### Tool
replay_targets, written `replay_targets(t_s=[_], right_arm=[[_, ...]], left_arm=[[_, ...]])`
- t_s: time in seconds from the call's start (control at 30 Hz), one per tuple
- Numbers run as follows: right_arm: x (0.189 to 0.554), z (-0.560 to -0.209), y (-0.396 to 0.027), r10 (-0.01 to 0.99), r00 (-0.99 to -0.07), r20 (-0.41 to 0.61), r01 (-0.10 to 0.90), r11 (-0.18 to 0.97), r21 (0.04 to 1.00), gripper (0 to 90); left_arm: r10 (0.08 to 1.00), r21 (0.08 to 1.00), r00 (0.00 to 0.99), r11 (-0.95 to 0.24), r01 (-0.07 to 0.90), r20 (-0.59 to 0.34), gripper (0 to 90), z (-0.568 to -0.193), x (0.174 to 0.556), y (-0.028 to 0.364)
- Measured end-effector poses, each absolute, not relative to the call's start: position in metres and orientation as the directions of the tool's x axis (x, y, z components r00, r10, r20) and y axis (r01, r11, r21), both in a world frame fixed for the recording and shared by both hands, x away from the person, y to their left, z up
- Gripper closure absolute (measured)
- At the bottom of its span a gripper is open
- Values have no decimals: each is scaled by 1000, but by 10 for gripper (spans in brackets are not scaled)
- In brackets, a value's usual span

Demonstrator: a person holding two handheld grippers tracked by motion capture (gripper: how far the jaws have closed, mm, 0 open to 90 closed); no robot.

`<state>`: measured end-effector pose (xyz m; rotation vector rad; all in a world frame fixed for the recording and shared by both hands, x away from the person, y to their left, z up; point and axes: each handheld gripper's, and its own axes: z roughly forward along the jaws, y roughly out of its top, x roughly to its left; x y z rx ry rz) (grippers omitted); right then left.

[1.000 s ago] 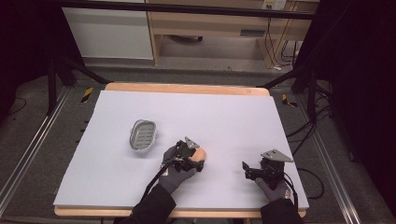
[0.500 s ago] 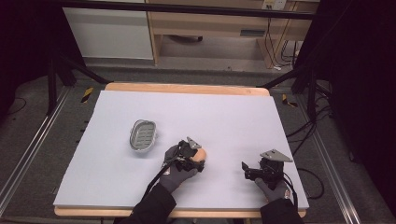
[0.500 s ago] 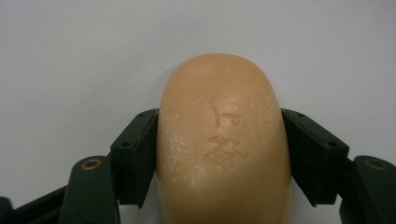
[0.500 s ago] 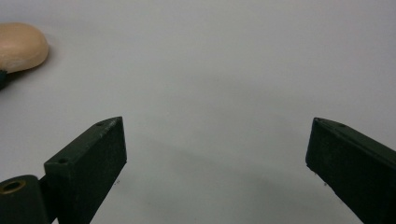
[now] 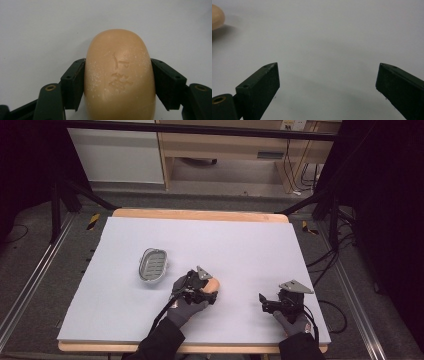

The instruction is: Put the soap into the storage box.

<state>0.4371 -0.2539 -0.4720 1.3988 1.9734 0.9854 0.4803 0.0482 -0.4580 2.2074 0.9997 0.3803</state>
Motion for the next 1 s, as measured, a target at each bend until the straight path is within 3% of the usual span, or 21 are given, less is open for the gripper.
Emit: replay_targets(t_s=[1.0], right_arm=[[437,-472,-254,946,-324,-7,566,199,800,54]], left_arm=[[767,725,642,-436,534,-11,319,-420,459,127]])
